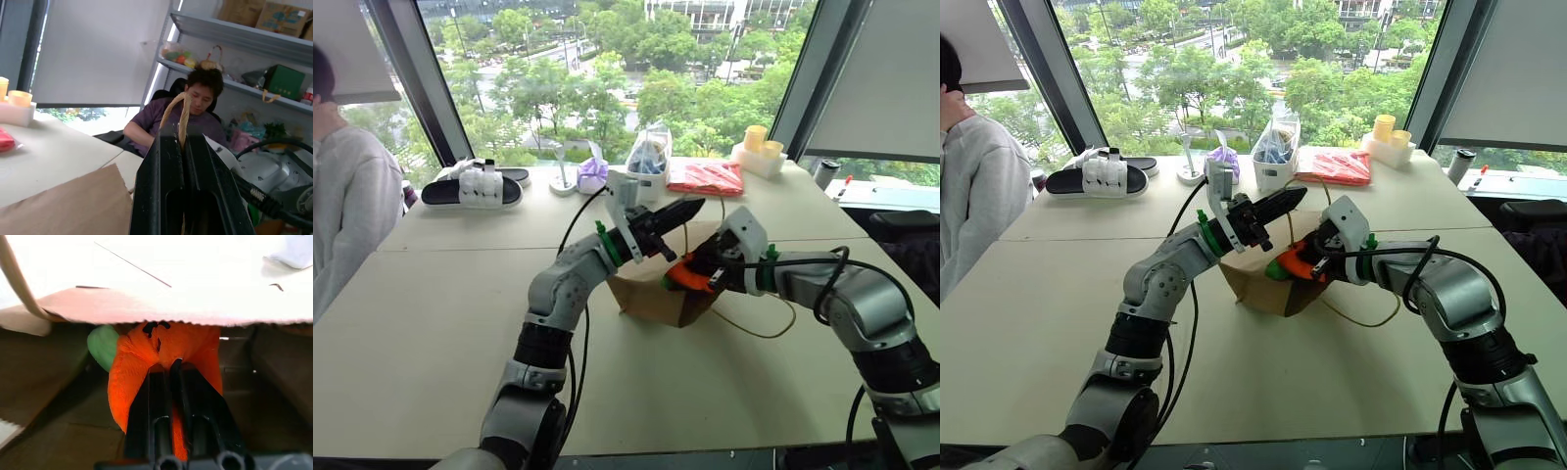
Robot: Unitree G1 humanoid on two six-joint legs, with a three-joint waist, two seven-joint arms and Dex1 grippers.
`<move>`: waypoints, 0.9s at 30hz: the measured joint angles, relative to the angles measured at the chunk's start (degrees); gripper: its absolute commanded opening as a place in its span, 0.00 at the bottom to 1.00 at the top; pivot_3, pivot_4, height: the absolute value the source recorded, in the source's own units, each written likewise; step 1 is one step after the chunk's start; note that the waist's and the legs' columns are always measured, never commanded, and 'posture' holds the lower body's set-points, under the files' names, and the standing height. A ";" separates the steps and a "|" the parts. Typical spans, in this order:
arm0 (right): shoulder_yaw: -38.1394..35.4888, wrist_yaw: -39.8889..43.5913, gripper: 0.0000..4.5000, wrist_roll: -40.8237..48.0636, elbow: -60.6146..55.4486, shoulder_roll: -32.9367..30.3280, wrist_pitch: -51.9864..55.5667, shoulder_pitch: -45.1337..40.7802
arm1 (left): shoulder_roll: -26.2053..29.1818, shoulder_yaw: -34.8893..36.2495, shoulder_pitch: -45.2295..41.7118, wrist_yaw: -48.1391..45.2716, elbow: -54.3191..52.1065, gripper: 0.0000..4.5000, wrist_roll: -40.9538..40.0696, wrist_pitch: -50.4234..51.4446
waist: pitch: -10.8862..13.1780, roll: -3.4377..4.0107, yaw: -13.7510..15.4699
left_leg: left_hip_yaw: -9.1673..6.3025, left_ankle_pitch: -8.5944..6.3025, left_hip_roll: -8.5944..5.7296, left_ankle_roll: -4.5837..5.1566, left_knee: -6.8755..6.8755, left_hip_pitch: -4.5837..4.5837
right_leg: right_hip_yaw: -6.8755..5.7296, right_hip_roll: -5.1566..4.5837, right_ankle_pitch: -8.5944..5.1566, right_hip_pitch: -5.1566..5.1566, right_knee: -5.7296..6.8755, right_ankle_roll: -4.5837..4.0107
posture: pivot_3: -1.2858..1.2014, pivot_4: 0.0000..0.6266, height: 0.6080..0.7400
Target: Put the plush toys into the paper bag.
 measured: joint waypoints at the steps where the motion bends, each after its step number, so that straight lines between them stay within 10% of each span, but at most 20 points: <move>1: 0.22 0.19 0.45 -0.48 0.18 0.00 -0.14 0.04 | -0.05 0.62 -0.10 0.77 0.08 0.00 -0.19 0.00 | 0.00 0.00 -0.01 | 0.00 0.00 0.00 0.00 -0.01 0.00 | 0.00 0.00 0.00 -0.01 0.00 0.00 | 0.52 0.24 1.00; 5: -0.81 1.20 0.93 -1.04 -0.29 -0.20 -0.63 0.77 | -0.49 3.55 -1.01 3.54 1.42 0.00 -1.11 -0.06 | 0.00 0.00 -0.08 | 0.00 0.00 0.00 0.00 -0.01 0.01 | -0.01 0.00 0.00 0.00 0.01 0.00 | 0.52 0.24 1.00; 20: -43.26 -3.94 0.93 20.06 -9.05 1.28 12.25 20.80 | 0.36 4.34 -2.59 2.27 6.85 0.00 -0.72 -1.81 | 0.00 -0.02 1.06 | 0.04 -0.02 0.00 0.04 0.02 0.06 | -0.02 0.00 0.00 0.11 0.00 -0.01 | 0.52 0.24 1.00; 27: -48.85 -10.02 0.93 26.35 -13.46 10.91 15.71 35.19 | -0.49 3.60 -2.67 0.98 7.64 0.00 0.01 -2.24 | -0.03 0.03 0.81 | 0.11 -0.03 0.04 0.06 -0.02 0.10 | 0.05 0.02 0.00 0.05 0.06 0.00 | 0.52 0.24 1.00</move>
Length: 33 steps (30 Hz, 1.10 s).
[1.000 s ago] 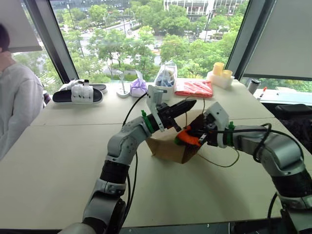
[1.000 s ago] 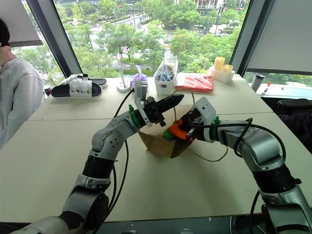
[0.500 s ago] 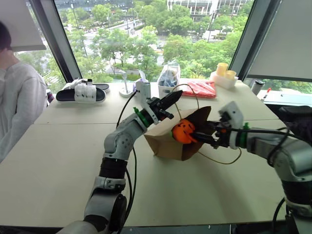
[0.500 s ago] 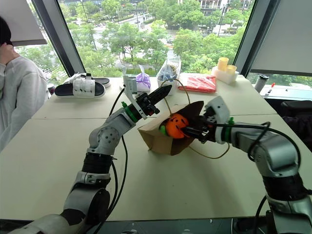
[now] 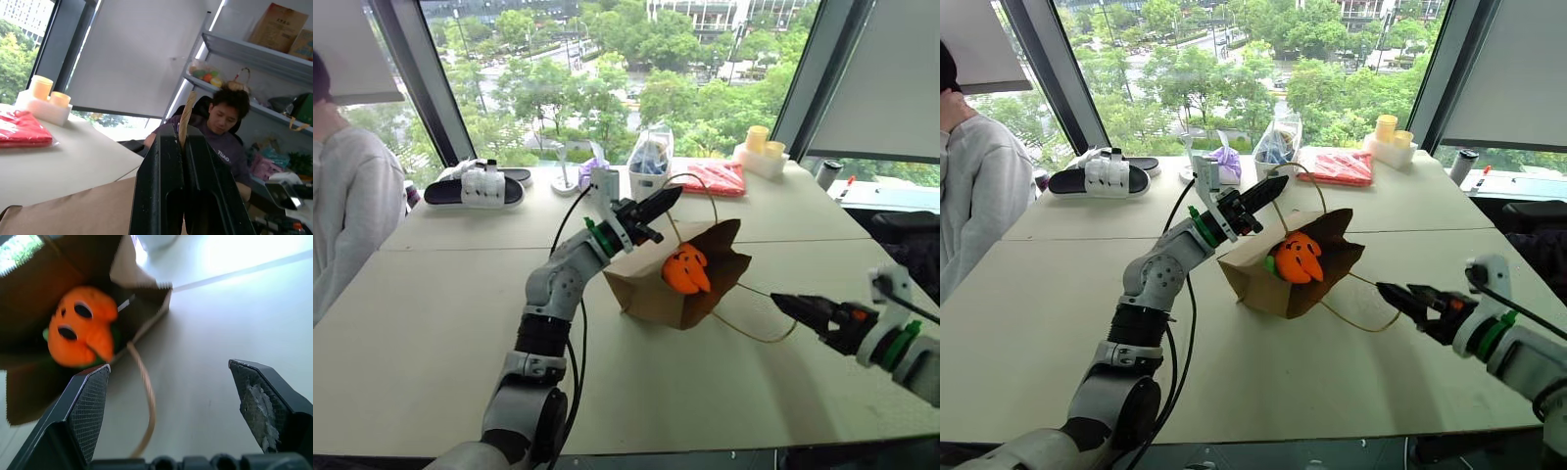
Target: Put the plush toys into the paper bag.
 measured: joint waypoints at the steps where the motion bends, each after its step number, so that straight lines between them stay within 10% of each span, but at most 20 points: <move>1: 0.28 -0.81 0.93 0.75 -0.62 1.22 0.02 0.91 | -0.03 -0.02 0.00 -0.19 0.06 0.00 0.01 0.00 | 0.00 0.01 -0.03 | 0.02 0.00 0.00 0.00 0.01 0.00 | 0.02 0.01 0.00 -0.01 0.00 0.00 | 0.52 0.24 1.00; 6: 1.25 -4.87 0.76 4.35 -2.20 7.32 -2.03 3.69 | -0.02 -0.36 0.00 -0.83 0.13 0.00 0.08 0.00 | -0.01 0.01 0.12 | 0.00 0.00 0.00 0.00 0.06 0.00 | 0.01 0.02 0.00 0.06 -0.01 0.00 | 0.52 0.24 1.00; 13: 2.55 -8.44 0.01 9.84 -2.34 9.42 -6.30 3.78 | 0.20 -0.51 0.00 -0.93 0.12 0.00 0.36 0.01 | -0.01 0.02 0.11 | -0.02 0.00 -0.01 0.00 0.03 0.00 | 0.00 0.02 0.00 0.04 -0.01 0.00 | 0.52 0.24 1.00; 23: 5.19 -14.52 0.01 20.53 -2.52 6.64 -10.51 -0.46 | 2.68 -1.63 0.00 -1.49 -1.24 0.00 1.03 0.95 | -0.01 0.02 0.00 | -0.04 0.00 0.01 0.00 0.01 0.00 | -0.01 0.03 0.00 0.02 -0.01 0.00 | 0.52 0.24 1.00; 33: 8.64 -30.83 0.01 54.84 0.46 -3.67 -24.05 -14.08 | 7.67 3.06 -7.31 9.44 -4.32 0.00 -3.25 16.04 | 0.09 -0.06 0.03 | -0.15 -0.02 0.02 0.04 0.02 -0.04 | -0.09 0.03 -0.01 0.07 -0.06 0.02 | 0.52 0.24 1.00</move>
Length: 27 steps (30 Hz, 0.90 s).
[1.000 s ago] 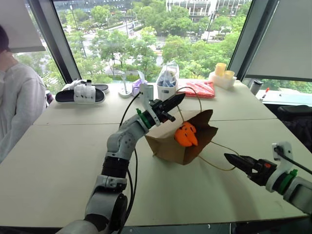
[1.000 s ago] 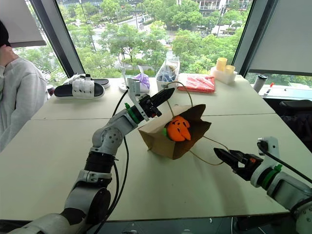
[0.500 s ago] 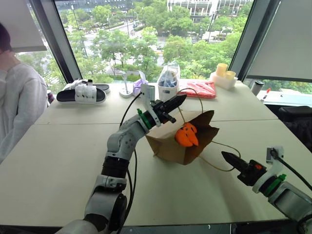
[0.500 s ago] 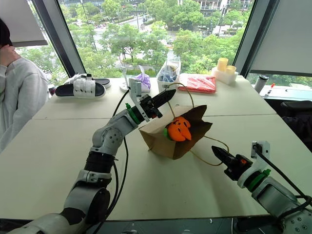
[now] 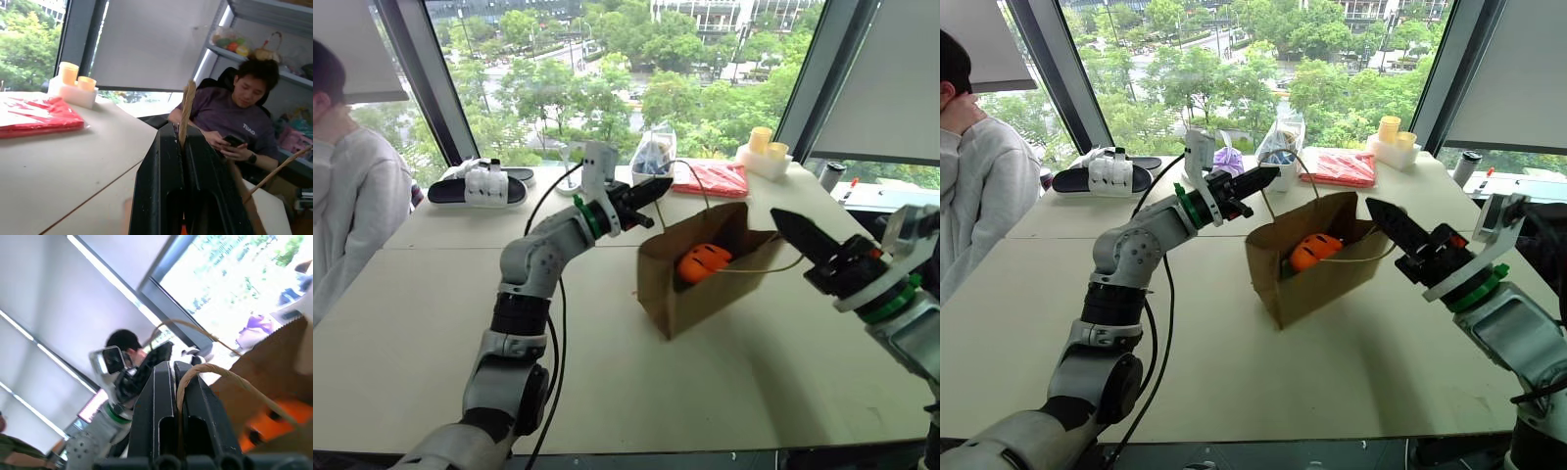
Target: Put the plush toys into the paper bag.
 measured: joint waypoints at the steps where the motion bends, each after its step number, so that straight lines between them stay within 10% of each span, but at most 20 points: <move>1: 0.85 -0.34 0.01 0.52 0.93 -0.27 -0.87 -1.53 | -0.33 1.72 -1.04 1.71 0.68 0.00 -1.42 1.50 | 0.01 -0.01 -0.02 | 0.01 0.00 0.00 0.00 0.03 -0.02 | 0.01 0.00 0.00 -0.04 0.02 0.00 | 0.52 0.24 1.00; 9: 9.14 2.24 0.01 -5.69 6.55 -2.13 -1.53 -5.72 | 0.40 1.55 2.43 4.68 3.01 0.00 -0.98 4.46 | -0.03 0.03 -0.04 | 0.08 -0.01 -0.01 0.02 -0.05 0.01 | 0.03 0.01 0.00 -0.08 0.05 0.00 | 0.52 0.24 1.00; 13: 11.75 5.38 0.28 -11.05 7.77 -1.91 -1.03 -5.08 | 0.01 1.04 6.07 3.19 6.43 0.28 0.03 4.04 | -0.01 0.01 0.02 | 0.07 -0.01 -0.01 0.01 -0.02 -0.06 | 0.03 0.01 0.00 -0.15 0.05 0.00 | 0.52 0.24 1.00; 19: 11.75 7.87 0.99 -11.47 6.46 -1.20 -0.92 -1.62 | -2.29 5.36 5.97 3.78 5.68 0.96 -4.04 4.27 | -0.01 0.00 0.11 | 0.04 -0.01 -0.01 0.01 -0.03 -0.06 | 0.03 -0.01 0.00 -0.11 0.00 0.00 | 0.52 0.24 1.00; 27: 4.46 14.69 1.00 -7.29 -2.65 -3.69 0.20 12.49 | 1.82 8.80 7.93 1.97 0.99 0.98 -8.96 5.80 | -0.01 0.01 -0.15 | 0.07 -0.03 0.01 0.04 -0.09 0.00 | 0.05 0.00 0.00 -0.10 0.01 0.00 | 0.52 0.24 1.00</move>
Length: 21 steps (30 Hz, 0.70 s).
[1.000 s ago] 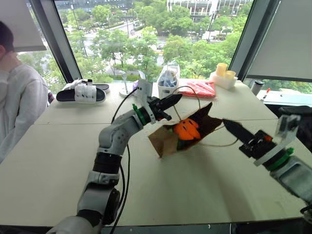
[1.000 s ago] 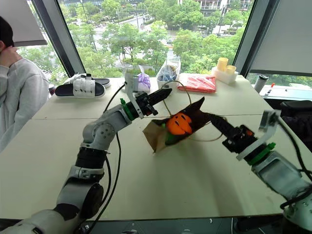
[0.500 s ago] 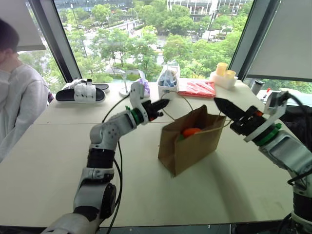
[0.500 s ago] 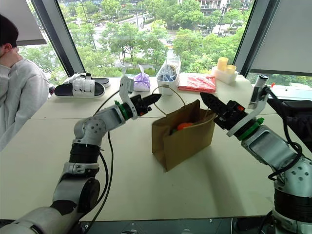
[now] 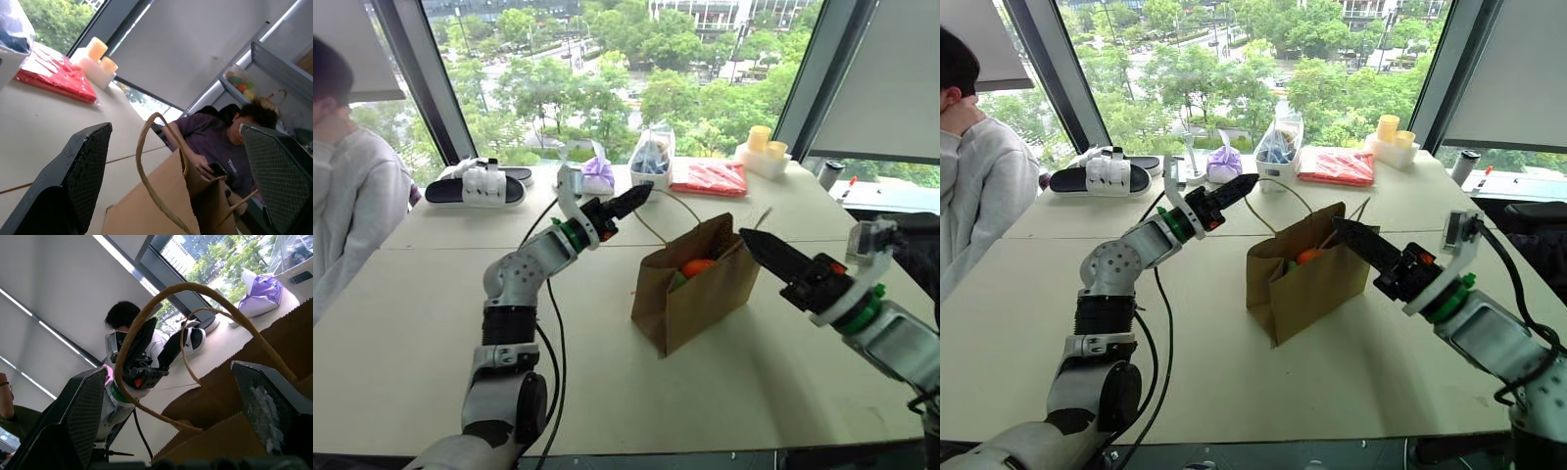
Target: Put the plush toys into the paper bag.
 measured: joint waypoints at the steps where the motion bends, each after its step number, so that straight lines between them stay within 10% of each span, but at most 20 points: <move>1: -0.90 1.12 1.00 0.17 -0.86 -0.14 0.14 2.34 | 1.44 0.55 1.54 -0.96 -1.33 0.98 -1.16 1.09 | 0.00 0.00 -0.14 | 0.00 -0.01 0.01 0.02 -0.01 0.02 | 0.00 0.01 0.00 0.01 0.01 0.00 | 0.52 0.24 1.00; 7: 1.64 4.49 0.81 -9.54 -2.51 -0.80 1.07 11.52 | 13.45 -0.29 14.16 -8.80 -9.47 1.00 -3.73 5.22 | -0.01 0.01 -0.63 | 0.05 -0.01 0.03 0.01 0.02 0.08 | 0.06 0.03 -0.01 0.03 0.06 -0.04 | 0.52 0.24 1.00; 14: 11.11 6.18 0.06 -21.11 -2.15 0.31 1.06 7.61 | 18.93 -10.20 21.74 -18.32 -15.53 1.00 3.76 -0.60 | 0.00 -0.03 0.41 | 0.01 -0.01 0.01 -0.01 0.07 0.01 | 0.07 -0.11 -0.12 0.06 -0.08 -0.27 | 0.52 0.24 1.00; 21: 17.31 6.12 0.03 -25.77 0.56 2.67 1.70 1.51 | 16.56 -22.27 19.52 -25.29 -16.20 1.00 13.79 -13.10 | -0.01 -0.02 0.45 | -0.03 -0.01 -0.02 -0.01 -0.03 -0.05 | 0.07 -0.16 -0.11 0.00 -0.12 -0.27 | 0.52 0.24 1.00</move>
